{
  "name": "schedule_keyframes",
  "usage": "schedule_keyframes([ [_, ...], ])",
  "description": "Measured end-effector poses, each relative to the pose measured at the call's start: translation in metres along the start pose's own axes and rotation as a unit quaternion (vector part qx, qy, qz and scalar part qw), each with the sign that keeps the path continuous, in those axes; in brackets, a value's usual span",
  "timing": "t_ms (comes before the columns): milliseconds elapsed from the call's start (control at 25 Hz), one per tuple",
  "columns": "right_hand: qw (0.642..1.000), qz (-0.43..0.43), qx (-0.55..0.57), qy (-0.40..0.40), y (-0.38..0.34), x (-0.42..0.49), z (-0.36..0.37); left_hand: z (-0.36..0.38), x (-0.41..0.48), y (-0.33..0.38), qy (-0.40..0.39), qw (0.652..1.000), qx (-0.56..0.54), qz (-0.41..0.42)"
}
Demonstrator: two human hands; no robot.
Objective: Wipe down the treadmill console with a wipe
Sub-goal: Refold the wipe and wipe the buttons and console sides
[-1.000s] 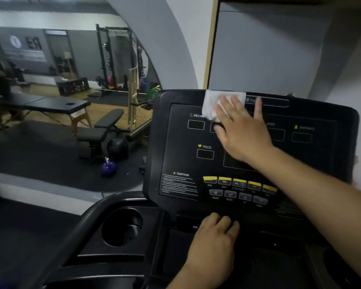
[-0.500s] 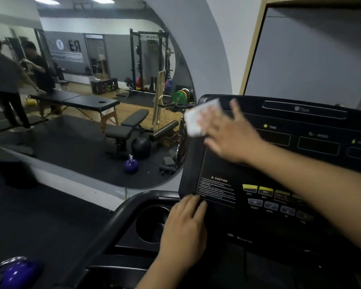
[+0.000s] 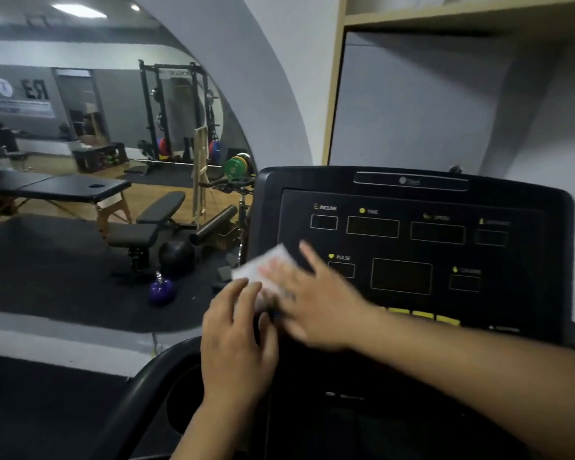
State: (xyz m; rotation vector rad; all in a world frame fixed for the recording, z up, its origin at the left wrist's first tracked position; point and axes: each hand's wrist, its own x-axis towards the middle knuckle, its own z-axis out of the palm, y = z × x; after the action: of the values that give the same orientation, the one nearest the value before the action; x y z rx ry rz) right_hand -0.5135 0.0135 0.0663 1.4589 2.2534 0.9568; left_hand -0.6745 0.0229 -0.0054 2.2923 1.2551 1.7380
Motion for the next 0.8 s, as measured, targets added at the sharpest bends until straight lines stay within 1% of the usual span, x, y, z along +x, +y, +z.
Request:
schedule_keyframes([
  [40, 0.997, 0.074, 0.01, 0.028, 0.028, 0.017, -0.01, 0.006, 0.006, 0.003, -0.002, 1.0, -0.004, 0.011],
  [80, 0.991, 0.13, 0.014, 0.041, 0.054, 0.03, -0.019, 0.014, 0.012, 0.006, -0.01, 0.999, -0.003, 0.035],
  [120, 0.985, 0.164, 0.016, 0.046, 0.074, 0.038, -0.027, 0.022, 0.019, 0.009, -0.023, 0.998, 0.006, 0.065],
  [200, 0.978, 0.202, 0.018, 0.046, 0.097, 0.037, -0.03, 0.038, 0.036, 0.016, -0.063, 0.991, 0.043, 0.109],
  [280, 0.963, 0.26, 0.044, 0.059, 0.113, 0.023, -0.025, 0.048, 0.053, 0.02, -0.084, 0.987, 0.084, 0.108],
  [360, 0.942, 0.316, 0.086, 0.077, 0.133, -0.007, -0.017, 0.056, 0.06, 0.013, -0.076, 0.985, 0.109, 0.107],
  [480, 0.91, 0.387, 0.117, 0.093, 0.174, -0.075, 0.001, 0.065, 0.054, -0.001, -0.051, 0.983, 0.111, 0.135],
  [600, 0.87, 0.477, 0.116, 0.045, 0.208, -0.144, 0.02, 0.072, 0.051, -0.005, -0.039, 0.984, 0.112, 0.134],
  [680, 0.85, 0.512, 0.121, 0.029, 0.211, -0.157, 0.026, 0.075, 0.05, -0.005, -0.036, 0.983, 0.121, 0.132],
  [720, 0.848, 0.514, 0.123, 0.041, 0.206, -0.148, 0.026, 0.076, 0.05, -0.006, -0.032, 0.983, 0.123, 0.134],
  [760, 0.853, 0.503, 0.128, 0.061, 0.197, -0.131, 0.022, 0.076, 0.05, -0.006, -0.028, 0.983, 0.124, 0.136],
  [800, 0.864, 0.479, 0.133, 0.08, 0.184, -0.108, 0.016, 0.076, 0.05, -0.006, -0.024, 0.982, 0.124, 0.138],
])
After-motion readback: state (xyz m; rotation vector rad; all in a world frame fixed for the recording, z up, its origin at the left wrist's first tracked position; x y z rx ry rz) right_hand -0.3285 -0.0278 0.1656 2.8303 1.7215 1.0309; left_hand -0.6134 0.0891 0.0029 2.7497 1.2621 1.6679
